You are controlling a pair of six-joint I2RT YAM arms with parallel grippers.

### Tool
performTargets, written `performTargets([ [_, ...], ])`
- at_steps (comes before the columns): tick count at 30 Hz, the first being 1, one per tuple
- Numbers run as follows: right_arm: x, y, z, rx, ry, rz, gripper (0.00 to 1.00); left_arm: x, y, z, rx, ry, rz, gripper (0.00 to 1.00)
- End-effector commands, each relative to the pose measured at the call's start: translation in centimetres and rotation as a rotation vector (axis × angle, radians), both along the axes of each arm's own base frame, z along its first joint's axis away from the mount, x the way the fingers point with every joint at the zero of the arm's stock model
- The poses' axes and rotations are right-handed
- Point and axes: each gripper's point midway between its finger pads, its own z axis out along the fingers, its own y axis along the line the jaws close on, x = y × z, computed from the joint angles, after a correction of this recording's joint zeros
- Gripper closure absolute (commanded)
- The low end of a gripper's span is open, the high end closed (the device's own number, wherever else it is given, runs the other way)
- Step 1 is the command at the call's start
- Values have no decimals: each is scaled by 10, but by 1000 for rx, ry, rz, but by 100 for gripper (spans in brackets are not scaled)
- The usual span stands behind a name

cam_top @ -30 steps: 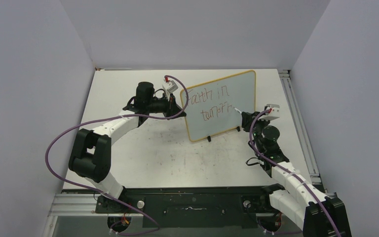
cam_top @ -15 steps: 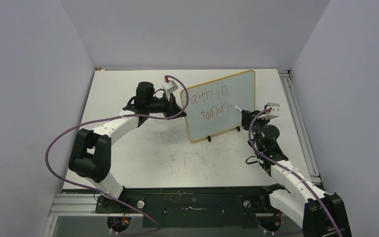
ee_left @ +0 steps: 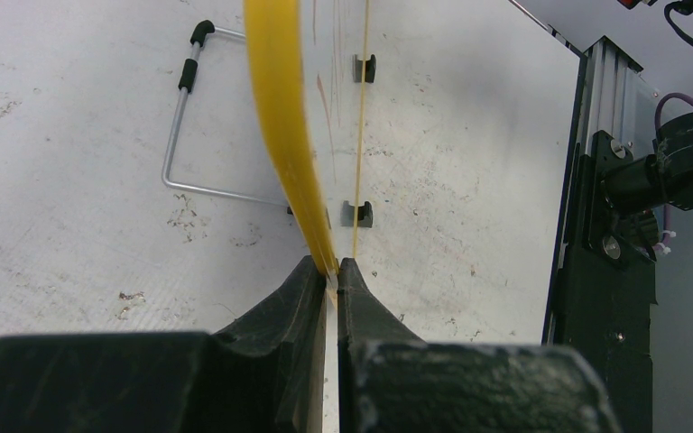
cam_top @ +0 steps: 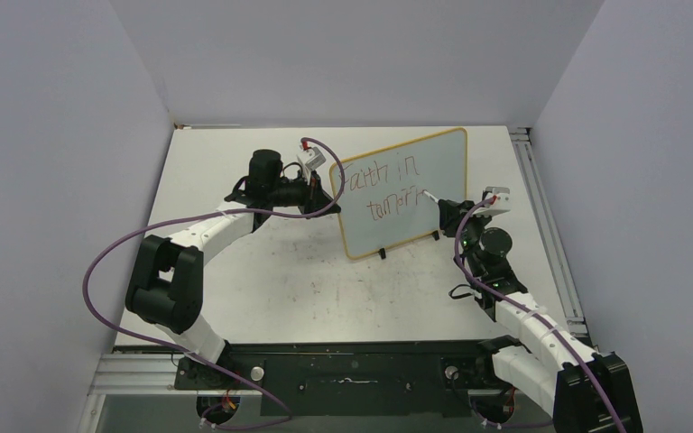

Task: Write a sentence on the whiteboard

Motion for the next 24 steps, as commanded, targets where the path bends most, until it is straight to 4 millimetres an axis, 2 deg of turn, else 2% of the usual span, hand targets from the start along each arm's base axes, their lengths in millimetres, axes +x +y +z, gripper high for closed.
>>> performTargets([
  [1, 3, 2, 24, 13, -68, 11, 95, -3, -5, 5, -3, -4, -31, 100],
  [8, 0, 0, 4, 3, -11, 2, 95, -3, -5, 6, -4, -5, -32, 100],
  [24, -4, -4, -19, -11, 51, -14, 95, -3, -5, 5, -2, -4, -32, 100],
])
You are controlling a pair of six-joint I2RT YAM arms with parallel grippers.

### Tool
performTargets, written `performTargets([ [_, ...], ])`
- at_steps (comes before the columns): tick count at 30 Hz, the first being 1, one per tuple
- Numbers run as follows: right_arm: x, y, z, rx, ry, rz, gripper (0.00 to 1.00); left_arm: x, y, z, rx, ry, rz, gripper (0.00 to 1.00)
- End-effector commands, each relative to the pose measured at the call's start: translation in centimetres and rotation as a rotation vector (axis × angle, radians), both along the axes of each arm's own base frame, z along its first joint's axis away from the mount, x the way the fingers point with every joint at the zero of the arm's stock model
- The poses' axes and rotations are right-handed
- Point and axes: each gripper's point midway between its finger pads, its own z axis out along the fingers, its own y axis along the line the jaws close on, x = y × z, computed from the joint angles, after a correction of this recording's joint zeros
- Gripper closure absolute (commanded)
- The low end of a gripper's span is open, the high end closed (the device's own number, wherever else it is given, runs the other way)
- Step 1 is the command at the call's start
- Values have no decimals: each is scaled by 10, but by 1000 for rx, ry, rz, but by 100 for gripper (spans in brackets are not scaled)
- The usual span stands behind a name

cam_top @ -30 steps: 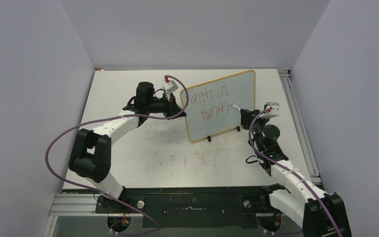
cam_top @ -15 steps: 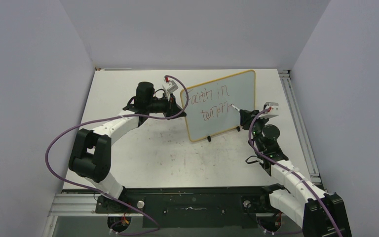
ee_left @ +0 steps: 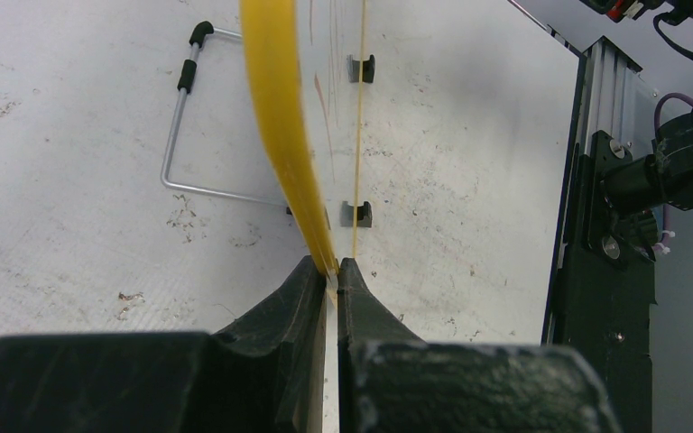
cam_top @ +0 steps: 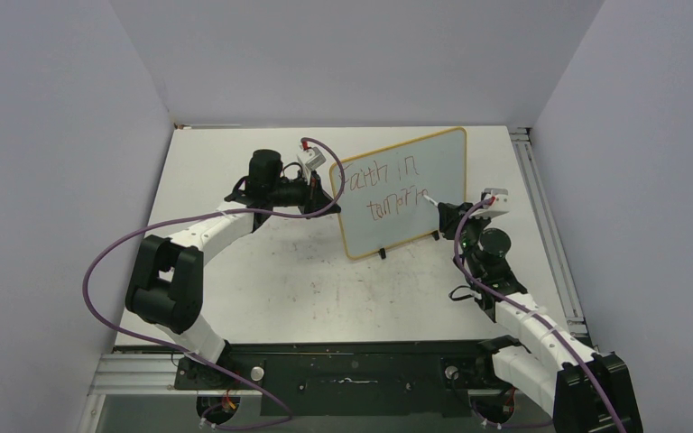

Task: Write a sentence on the whiteboard

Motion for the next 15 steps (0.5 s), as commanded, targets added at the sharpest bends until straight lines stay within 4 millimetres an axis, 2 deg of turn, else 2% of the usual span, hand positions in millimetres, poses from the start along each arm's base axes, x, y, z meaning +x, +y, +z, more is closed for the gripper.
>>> performTargets([
  [1, -2, -3, -9, -7, 20, -11, 95, -3, -5, 5, -2, -3, -32, 100],
  [5, -1, -12, -8, -12, 14, -59, 95, -3, -5, 5, -2, -3, -32, 100],
  [15, 5, -18, 11, 3, -40, -99, 95, -3, -5, 4, -1, -3, -32, 100],
])
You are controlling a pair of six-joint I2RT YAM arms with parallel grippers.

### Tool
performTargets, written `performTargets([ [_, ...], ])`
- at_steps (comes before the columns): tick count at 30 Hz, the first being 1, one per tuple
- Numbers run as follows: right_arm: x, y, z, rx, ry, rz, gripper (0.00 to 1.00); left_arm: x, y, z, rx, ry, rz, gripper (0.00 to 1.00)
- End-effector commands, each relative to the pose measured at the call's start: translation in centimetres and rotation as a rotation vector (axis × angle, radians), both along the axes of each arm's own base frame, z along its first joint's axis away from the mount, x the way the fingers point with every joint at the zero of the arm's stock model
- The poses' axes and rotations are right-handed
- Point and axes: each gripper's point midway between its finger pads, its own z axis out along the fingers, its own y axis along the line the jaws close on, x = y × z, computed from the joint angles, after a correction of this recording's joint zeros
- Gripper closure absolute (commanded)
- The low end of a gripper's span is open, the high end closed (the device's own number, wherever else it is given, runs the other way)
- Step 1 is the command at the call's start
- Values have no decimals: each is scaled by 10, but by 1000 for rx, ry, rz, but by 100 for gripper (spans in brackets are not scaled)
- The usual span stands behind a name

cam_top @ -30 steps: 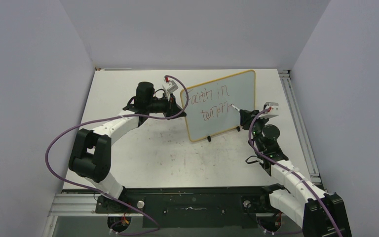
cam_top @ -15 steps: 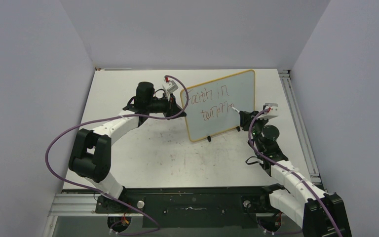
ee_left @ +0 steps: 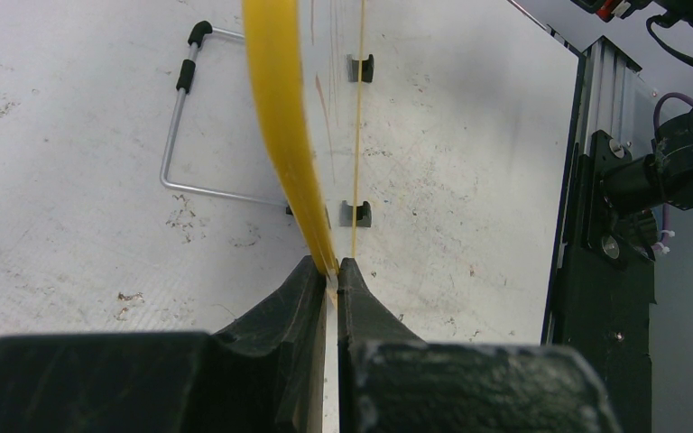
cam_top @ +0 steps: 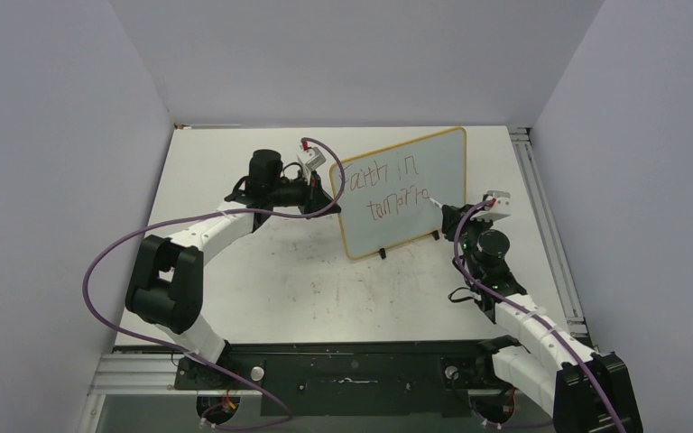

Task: Write a sentence on the whiteboard

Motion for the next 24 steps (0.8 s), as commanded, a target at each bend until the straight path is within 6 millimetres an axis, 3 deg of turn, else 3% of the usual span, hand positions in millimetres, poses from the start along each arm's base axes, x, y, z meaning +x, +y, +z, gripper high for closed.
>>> performTargets([
  [1, 5, -5, 23, 12, -72, -33, 95, -2, -5, 4, 0, -3, -30, 100],
  [7, 3, -2, 49, 36, -136, -12, 95, -2, -4, 4, 1, -2, -30, 100],
  [13, 9, 0, 59, 42, -165, -9, 95, -3, -4, 4, 1, -1, -30, 100],
  [24, 14, -1, 50, 29, -144, -21, 95, -2, -4, 5, 0, -4, -30, 100],
])
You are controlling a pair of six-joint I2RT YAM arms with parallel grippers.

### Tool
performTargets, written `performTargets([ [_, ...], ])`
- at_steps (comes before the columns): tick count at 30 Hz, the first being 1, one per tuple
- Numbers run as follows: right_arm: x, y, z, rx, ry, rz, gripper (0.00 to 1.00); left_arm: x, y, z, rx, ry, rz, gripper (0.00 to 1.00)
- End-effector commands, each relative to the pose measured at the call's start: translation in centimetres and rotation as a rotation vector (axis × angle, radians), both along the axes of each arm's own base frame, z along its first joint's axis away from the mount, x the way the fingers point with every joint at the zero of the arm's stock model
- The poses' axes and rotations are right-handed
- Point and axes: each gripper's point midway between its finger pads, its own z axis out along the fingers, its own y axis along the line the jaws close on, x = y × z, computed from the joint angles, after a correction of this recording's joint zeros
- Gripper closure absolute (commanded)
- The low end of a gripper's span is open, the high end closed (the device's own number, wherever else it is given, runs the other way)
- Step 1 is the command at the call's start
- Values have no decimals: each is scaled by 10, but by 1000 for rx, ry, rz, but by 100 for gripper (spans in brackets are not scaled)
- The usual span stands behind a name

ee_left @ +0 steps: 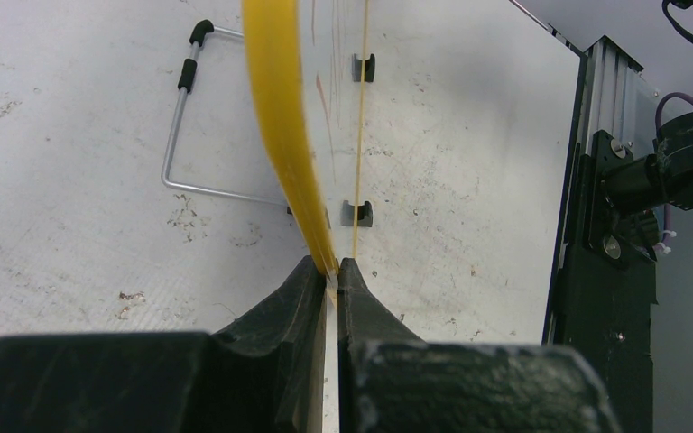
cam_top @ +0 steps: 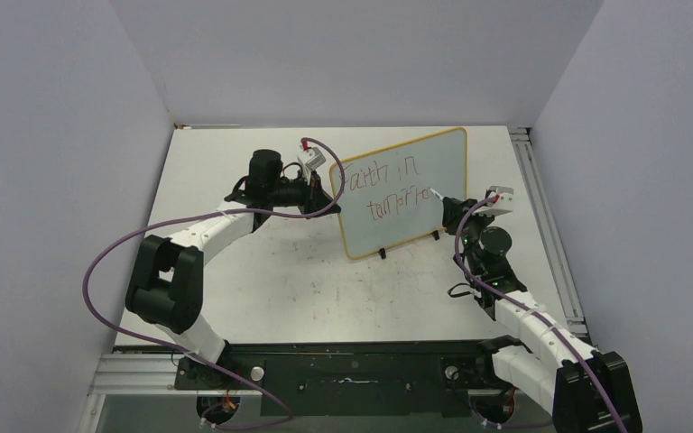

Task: Write a sentence on the whiteboard

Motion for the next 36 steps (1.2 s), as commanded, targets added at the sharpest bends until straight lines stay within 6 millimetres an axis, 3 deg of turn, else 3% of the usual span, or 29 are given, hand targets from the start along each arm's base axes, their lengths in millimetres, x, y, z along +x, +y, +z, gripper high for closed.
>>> performTargets([
  [1, 5, -3, 26, 11, -75, -19, 95, -3, -5, 5, -2, -3, -31, 100],
  [10, -6, -9, -5, -6, 11, -37, 95, -3, -5, 6, -2, -4, -32, 100],
  [19, -4, -11, -7, -11, 19, -52, 95, -3, -4, 6, -2, -4, -33, 100],
  [36, 14, -7, 37, 12, -94, -54, 95, -3, -5, 5, -2, -4, -33, 100],
])
